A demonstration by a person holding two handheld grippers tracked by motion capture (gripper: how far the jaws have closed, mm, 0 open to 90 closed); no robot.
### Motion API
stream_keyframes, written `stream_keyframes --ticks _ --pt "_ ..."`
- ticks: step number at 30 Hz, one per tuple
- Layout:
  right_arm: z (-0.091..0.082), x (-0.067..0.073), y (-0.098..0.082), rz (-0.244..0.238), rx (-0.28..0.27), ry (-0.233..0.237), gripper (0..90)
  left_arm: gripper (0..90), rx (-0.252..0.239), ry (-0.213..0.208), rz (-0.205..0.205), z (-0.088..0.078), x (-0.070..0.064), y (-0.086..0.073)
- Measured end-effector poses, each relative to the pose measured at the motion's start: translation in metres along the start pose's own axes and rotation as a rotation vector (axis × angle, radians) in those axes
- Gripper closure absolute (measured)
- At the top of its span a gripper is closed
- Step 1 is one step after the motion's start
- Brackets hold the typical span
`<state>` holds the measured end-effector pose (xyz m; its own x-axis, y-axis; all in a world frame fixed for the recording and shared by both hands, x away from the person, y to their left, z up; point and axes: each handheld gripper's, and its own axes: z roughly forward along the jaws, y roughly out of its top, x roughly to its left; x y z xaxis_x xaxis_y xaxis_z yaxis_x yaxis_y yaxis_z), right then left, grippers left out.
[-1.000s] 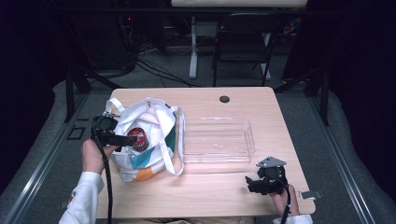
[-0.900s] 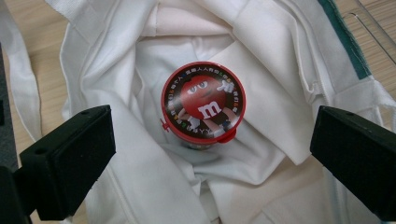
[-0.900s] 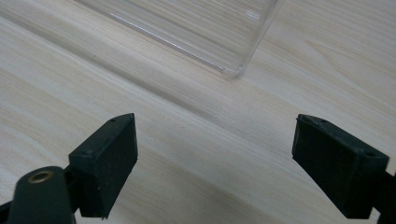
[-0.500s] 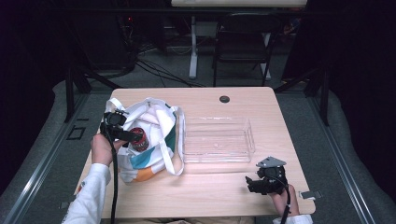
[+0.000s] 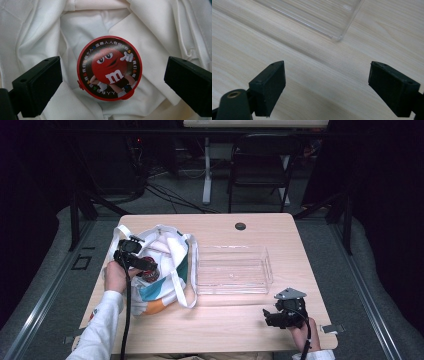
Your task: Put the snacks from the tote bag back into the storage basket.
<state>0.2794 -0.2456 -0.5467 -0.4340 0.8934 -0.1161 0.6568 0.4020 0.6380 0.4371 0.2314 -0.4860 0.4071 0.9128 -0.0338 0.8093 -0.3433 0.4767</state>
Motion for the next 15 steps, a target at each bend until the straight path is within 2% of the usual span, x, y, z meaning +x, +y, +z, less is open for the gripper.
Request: stream_keyframes --ticks 6,11,15 --pt "0.0 0.0 0.0 -0.003 0.002 0.005 13.8 6.8 0.02 -0.006 0.007 0.007 0.001 0.002" --pt "0.0 0.0 0.0 -0.001 0.0 0.004 13.8 13.4 0.034 0.002 0.006 0.011 0.001 0.004" --pt "0.0 0.0 0.0 0.0 -0.002 0.003 13.8 15.3 0.041 0.008 0.009 0.013 0.002 0.004"
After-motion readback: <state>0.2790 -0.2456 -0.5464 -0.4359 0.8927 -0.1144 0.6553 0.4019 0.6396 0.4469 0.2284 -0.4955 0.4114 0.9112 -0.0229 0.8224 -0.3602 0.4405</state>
